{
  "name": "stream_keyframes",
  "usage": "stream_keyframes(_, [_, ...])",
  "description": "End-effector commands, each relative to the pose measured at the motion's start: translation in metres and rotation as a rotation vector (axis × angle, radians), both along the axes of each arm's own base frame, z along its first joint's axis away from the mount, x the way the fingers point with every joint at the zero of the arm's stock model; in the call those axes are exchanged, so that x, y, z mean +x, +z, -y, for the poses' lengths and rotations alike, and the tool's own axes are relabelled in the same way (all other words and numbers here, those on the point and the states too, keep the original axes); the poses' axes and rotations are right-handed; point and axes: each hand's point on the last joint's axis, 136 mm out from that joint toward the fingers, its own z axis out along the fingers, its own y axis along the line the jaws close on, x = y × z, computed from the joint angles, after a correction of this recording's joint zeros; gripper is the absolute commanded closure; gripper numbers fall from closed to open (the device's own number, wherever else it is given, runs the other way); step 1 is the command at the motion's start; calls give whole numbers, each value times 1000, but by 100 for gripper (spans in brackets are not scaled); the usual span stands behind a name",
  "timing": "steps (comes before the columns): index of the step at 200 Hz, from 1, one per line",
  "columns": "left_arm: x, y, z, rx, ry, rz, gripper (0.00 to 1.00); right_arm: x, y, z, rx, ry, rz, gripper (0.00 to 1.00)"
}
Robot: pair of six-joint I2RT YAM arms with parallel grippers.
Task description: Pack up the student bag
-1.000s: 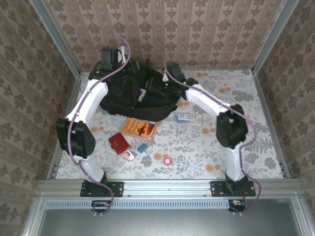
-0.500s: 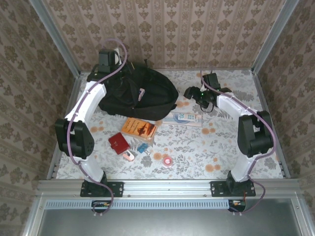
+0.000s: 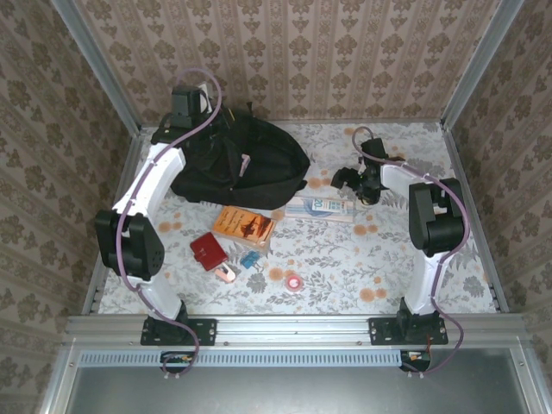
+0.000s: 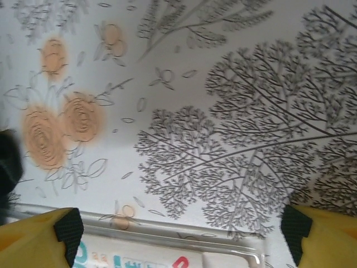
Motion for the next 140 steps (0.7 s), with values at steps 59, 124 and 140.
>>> stream_keyframes(59, [-6, 48, -10, -49, 20, 112, 100, -46, -13, -44, 195, 104, -49, 7])
stream_keyframes(124, [-5, 44, -5, -72, 8, 95, 100, -83, 14, -89, 440, 153, 7, 10])
stream_keyframes(140, [-6, 45, -6, -68, 9, 97, 100, -98, 17, -98, 452, 173, 4, 11])
